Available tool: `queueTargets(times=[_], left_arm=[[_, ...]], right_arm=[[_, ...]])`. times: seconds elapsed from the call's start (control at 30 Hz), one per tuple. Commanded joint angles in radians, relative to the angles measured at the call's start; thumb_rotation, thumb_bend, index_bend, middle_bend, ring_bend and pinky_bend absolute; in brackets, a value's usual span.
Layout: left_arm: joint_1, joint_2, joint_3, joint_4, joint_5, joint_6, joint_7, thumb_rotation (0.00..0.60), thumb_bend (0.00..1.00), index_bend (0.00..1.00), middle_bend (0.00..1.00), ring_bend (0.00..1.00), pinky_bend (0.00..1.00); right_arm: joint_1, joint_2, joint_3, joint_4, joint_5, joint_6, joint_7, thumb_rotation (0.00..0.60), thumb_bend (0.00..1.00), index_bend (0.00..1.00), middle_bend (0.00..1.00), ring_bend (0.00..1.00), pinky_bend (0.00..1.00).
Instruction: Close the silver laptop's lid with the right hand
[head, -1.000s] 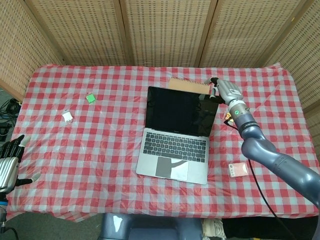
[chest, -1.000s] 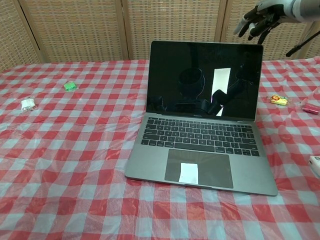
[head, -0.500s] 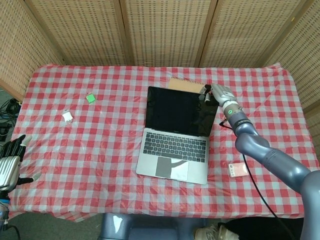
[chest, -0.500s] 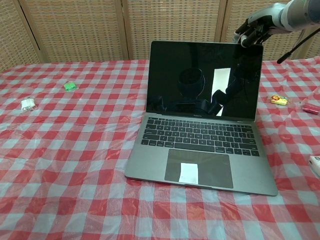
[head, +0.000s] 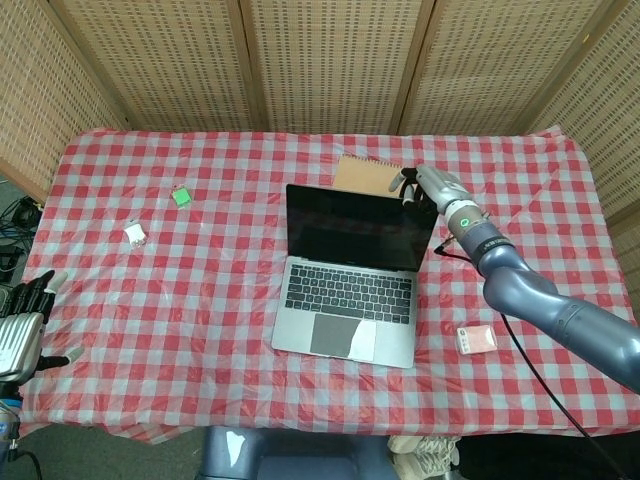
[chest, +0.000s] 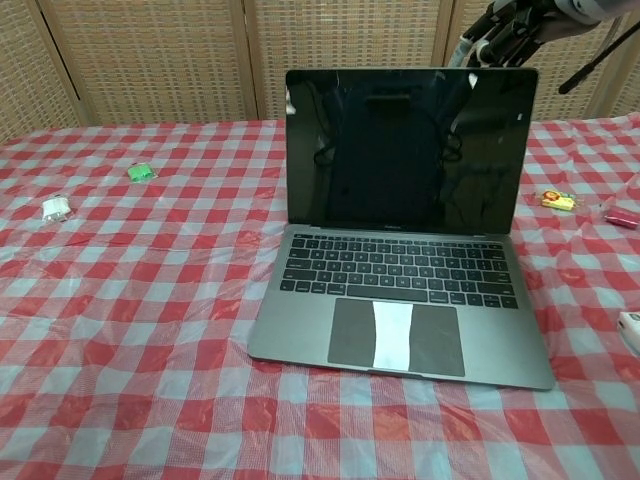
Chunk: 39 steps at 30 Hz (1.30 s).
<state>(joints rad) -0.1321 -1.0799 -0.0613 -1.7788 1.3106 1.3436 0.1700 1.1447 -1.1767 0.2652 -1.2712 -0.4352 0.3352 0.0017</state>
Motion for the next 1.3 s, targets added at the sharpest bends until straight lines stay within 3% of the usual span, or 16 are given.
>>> queueTargets(times=[0.03,0.33,0.87,1.1,1.3], left_arm=[[-0.001,0.001,0.0,-0.001,-0.001,0.0,0.0,0.6,0.0,0.0,0.0,0.0,0.0],[-0.006,0.003,0.005,-0.007,-0.007,-0.01,0.007,0.6,0.0,0.0,0.0,0.0,0.0],[-0.012,-0.007,0.013,-0.008,-0.008,-0.012,0.024,0.6,0.0,0.0,0.0,0.0,0.0],[-0.014,-0.009,0.015,-0.005,-0.011,-0.016,0.026,0.6,0.0,0.0,0.0,0.0,0.0],[-0.016,-0.013,0.017,-0.001,-0.01,-0.016,0.031,0.6,0.0,0.0,0.0,0.0,0.0]], right_arm=[[-0.001,0.067,0.006,-0.09,-0.008,-0.052,0.037,0.6,1.0,0.4,0.56,0.57,0.52],[-0.047,0.186,0.036,-0.301,-0.166,-0.166,0.086,0.6,1.0,0.41,0.56,0.57,0.51],[-0.159,0.213,0.082,-0.501,-0.446,-0.14,0.109,0.6,1.0,0.41,0.56,0.55,0.5],[-0.195,0.211,0.062,-0.562,-0.583,-0.109,0.077,0.6,1.0,0.42,0.56,0.54,0.44],[-0.269,0.149,-0.006,-0.595,-0.813,0.024,-0.012,0.6,1.0,0.42,0.55,0.52,0.4]])
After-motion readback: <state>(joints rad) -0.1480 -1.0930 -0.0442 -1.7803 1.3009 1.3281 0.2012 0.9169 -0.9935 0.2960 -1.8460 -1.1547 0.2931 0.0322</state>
